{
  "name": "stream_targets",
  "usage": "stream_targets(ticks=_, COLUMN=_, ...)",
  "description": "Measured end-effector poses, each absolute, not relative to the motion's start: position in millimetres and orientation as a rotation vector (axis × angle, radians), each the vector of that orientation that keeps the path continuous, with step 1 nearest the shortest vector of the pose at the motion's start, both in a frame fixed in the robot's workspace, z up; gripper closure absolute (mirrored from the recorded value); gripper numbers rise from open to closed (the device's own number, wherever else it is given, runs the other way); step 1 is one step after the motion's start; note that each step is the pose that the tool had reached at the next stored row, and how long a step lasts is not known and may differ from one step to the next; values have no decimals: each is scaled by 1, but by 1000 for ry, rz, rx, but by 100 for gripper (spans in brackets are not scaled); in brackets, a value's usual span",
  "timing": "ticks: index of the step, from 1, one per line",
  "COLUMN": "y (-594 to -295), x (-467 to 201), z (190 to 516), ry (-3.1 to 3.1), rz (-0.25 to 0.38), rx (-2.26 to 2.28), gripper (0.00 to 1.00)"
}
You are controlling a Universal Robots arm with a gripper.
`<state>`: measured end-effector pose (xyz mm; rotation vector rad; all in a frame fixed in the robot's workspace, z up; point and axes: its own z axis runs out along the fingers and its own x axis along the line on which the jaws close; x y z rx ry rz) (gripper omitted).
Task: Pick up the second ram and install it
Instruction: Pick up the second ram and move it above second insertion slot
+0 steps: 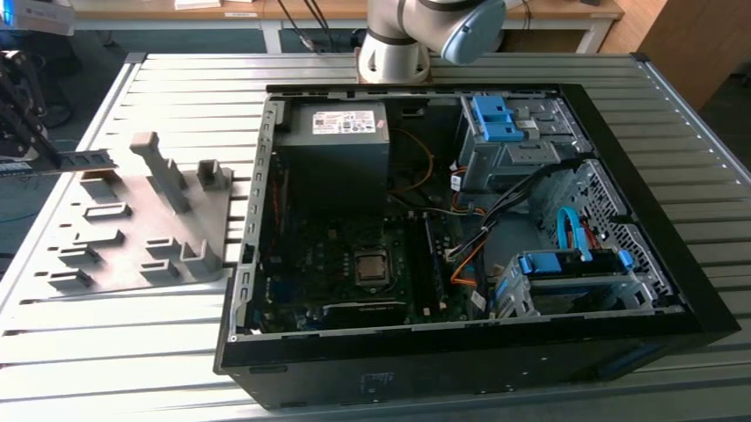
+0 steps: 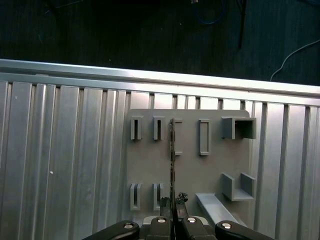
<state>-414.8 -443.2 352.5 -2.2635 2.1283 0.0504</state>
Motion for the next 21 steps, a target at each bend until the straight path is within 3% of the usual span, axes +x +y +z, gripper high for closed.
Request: stream_targets(ticks=21, y=-443, x=-415, z=380, ry=2128, rz=51, rx=-2263, gripper=86)
